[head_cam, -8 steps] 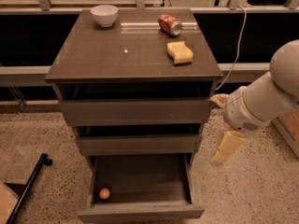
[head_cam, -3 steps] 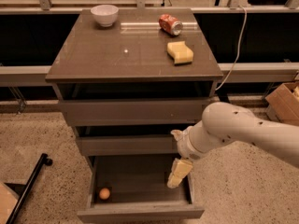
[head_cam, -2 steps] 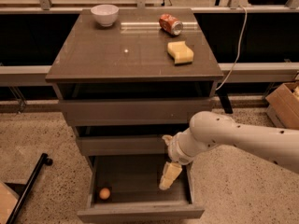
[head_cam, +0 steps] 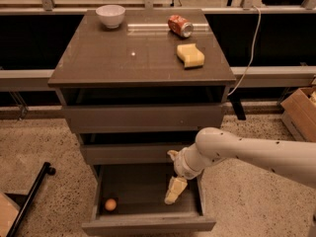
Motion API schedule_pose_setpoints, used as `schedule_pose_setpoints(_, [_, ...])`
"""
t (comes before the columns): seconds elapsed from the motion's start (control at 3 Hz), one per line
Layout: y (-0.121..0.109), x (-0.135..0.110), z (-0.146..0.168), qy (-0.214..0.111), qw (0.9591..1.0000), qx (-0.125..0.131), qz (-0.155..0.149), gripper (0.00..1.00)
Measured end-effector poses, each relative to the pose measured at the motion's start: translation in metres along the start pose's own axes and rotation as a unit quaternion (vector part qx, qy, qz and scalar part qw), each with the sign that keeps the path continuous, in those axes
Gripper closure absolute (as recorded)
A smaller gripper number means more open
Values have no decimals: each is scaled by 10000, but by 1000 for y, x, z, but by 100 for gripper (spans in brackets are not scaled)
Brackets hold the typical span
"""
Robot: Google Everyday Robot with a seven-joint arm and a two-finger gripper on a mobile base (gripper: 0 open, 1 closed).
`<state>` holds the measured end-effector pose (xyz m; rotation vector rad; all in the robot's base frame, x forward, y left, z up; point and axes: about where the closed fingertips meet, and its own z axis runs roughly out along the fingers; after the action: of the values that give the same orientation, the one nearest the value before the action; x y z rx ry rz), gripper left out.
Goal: Pick orange from bottom drawer and place on counter
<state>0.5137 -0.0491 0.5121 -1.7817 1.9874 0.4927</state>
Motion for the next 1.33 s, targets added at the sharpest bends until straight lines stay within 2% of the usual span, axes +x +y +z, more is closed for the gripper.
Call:
schedule_pose_setpoints(0.33, [-8, 4, 38, -162, 9998, -102, -65, 0])
schedule_pose_setpoints(0.67, [-28, 12, 107, -611, 9975, -267, -228, 0])
schedule_pose_setpoints(1.0, [-49, 16, 149, -1140, 9928, -282, -253, 0])
schedule_pose_setpoints(1.33, [-60, 23, 158, -1136, 9932, -170, -198, 0])
